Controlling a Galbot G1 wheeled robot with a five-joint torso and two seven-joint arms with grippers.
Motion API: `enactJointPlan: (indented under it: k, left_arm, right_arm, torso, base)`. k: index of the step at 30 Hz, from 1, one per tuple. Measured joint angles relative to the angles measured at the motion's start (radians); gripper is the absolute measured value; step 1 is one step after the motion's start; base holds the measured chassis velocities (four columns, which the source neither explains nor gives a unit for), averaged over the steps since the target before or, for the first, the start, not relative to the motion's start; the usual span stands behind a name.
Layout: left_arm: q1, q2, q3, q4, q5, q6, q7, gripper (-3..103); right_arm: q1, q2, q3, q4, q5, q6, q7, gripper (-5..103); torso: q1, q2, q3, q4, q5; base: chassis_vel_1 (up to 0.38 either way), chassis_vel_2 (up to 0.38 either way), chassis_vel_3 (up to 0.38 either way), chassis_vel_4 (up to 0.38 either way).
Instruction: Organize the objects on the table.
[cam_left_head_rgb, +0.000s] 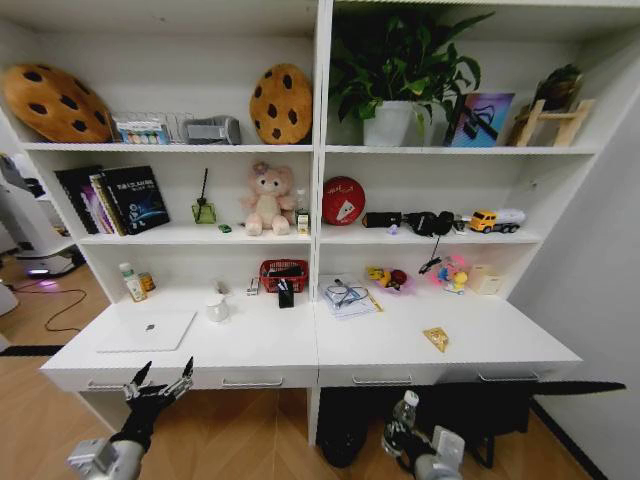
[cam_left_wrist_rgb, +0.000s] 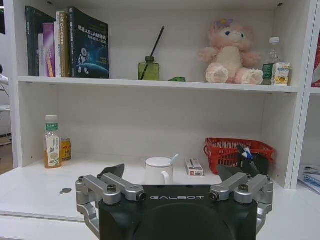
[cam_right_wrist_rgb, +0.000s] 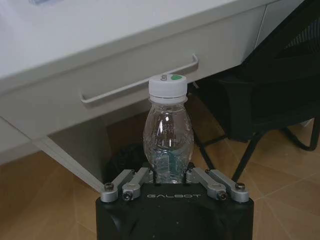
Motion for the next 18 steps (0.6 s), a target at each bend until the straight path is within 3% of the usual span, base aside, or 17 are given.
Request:
enactJointPlan:
  k: [3,4,6,7,8,9,10,12,18]
  left_arm:
    - [0.000,0.000,0.000,0.000,0.000,0.000,0.000,100]
    - [0.000,0.000,0.000,0.000,0.000,0.000,0.000,100]
    - [0.000,0.000,0.000,0.000,0.000,0.000,0.000,100]
    - [0.000,0.000,0.000,0.000,0.000,0.000,0.000,100]
    - [0.000,0.000,0.000,0.000,0.000,0.000,0.000,100]
    - [0.000,0.000,0.000,0.000,0.000,0.000,0.000,100]
    - [0.000,0.000,0.000,0.000,0.000,0.000,0.000,100]
    - [0.000,0.000,0.000,0.000,0.000,0.000,0.000,100]
    - [0.000,0.000,0.000,0.000,0.000,0.000,0.000,100]
  right_arm:
    - [0.063,-0.013,0.006,-0.222,-0.179,0.035,-0.197,24]
    - [0.063,-0.013,0.006,-0.222,-0.179,0.035,-0.197,24]
    - [0.113,0.007,0.004,-0.420,-0.426,0.206,-0.410,24]
    - [0.123,0.016,0.007,-0.476,-0.513,0.265,-0.471,24]
    - [0.123,0.016,0.007,-0.476,-0.513,0.265,-0.471,24]
    - [0.144,0.033,0.009,-0.593,-0.659,0.382,-0.563,24]
    - [0.156,0.040,0.006,-0.652,-0.715,0.435,-0.583,24]
    - [0.164,0.049,0.003,-0.696,-0.744,0.467,-0.589,24]
    - [0.167,0.079,0.004,-0.769,-0.775,0.512,-0.595,24]
  torso:
    - [0.000,0.000,0.000,-0.0001,0.0001]
    - [0.000,0.000,0.000,-0.0001,0.0001]
    - [0.000,0.000,0.000,0.0001,0.0005]
    - [0.000,0.000,0.000,0.0000,0.0003]
    - [0.000,0.000,0.000,0.0000,0.0003]
    - [0.000,0.000,0.000,-0.0001,0.0001]
    - [0.000,0.000,0.000,-0.0001,0.0001]
    - [0.000,0.000,0.000,-0.0002,0.0001]
    - [0.000,0.000,0.000,-0.0002,0.0000]
  base:
    - [0.000,0.000,0.000,0.000]
    - [0.000,0.000,0.000,0.000]
    - [0.000,0.000,0.000,0.000]
    - [0.000,0.000,0.000,0.000]
    - [0.000,0.000,0.000,0.000]
    - [0.000,0.000,0.000,0.000]
    - [0.000,0.000,0.000,0.000]
    - [0.000,0.000,0.000,0.000]
    - [0.000,0.000,0.000,0.000]
